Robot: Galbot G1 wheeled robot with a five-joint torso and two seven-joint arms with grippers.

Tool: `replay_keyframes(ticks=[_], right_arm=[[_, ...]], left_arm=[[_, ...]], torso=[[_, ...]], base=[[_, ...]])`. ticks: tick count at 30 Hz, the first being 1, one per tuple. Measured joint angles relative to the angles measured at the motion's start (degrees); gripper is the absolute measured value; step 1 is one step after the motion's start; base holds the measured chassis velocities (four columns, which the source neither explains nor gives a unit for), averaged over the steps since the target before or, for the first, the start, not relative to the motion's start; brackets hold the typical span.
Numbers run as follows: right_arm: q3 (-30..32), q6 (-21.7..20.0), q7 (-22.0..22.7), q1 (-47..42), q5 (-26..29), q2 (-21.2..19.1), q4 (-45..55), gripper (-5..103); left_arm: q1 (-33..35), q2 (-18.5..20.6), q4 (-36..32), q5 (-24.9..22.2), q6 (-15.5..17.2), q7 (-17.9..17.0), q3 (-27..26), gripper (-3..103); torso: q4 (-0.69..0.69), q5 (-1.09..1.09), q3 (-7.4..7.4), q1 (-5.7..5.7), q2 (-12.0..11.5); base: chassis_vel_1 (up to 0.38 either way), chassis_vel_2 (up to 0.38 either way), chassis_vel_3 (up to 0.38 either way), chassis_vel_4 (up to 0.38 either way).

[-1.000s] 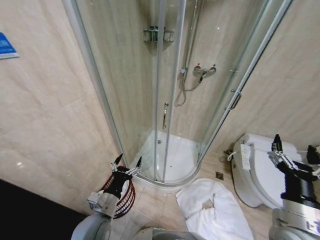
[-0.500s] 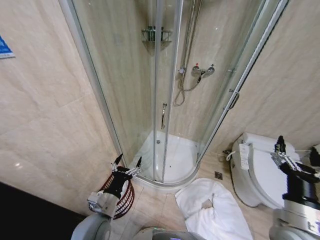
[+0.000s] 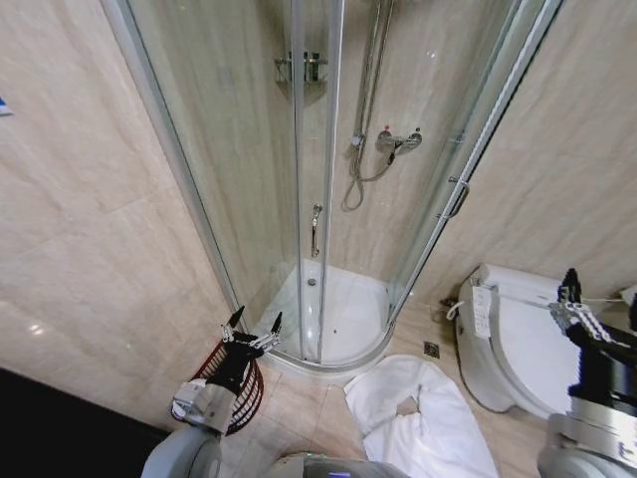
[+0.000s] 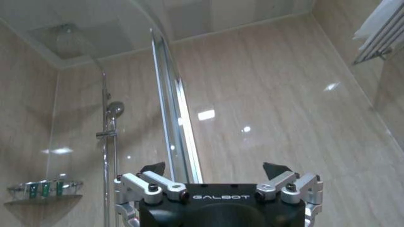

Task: Discard the used towel into the hamper.

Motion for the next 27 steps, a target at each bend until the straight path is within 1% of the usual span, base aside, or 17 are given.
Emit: replay_keyframes(ticks=[5,15,20,27], right_arm=[[0.00,0.18,0.07,-0.01,-0.06,0.12,-0.02,100],[0.05,0.42,0.32,-0.37,-0.79,0.30,-0.05,100],[-0.16,0.33,0.89,-0.61,-0.71,0.40,0.19,100],[-0.17,-0.05,1.44,-0.08,-0.59,0.28,0.44,100]], left_arm=[[0.00,0.00,0.00,0.00,0.00,0.00,0.00,100],[0.00,0.00,0.00,0.00,0.00,0.00,0.00,100],[0.00,0.00,0.00,0.00,0.00,0.00,0.00,100],[0.00,0.00,0.00,0.00,0.00,0.00,0.00,100]], torso=[[0.01,0.01,0.00,0.00,0.00],[-0.02,0.01,0.00,0.00,0.00],[0.00,0.01,0.00,0.00,0.00],[0.00,0.01,0.00,0.00,0.00]], base=[[-0.010,-0.008,-0.007,-0.006],[-0.046,-0.048,-0.045,-0.046],[0.000,0.000,0.000,0.000],[0.000,0.000,0.000,0.000]])
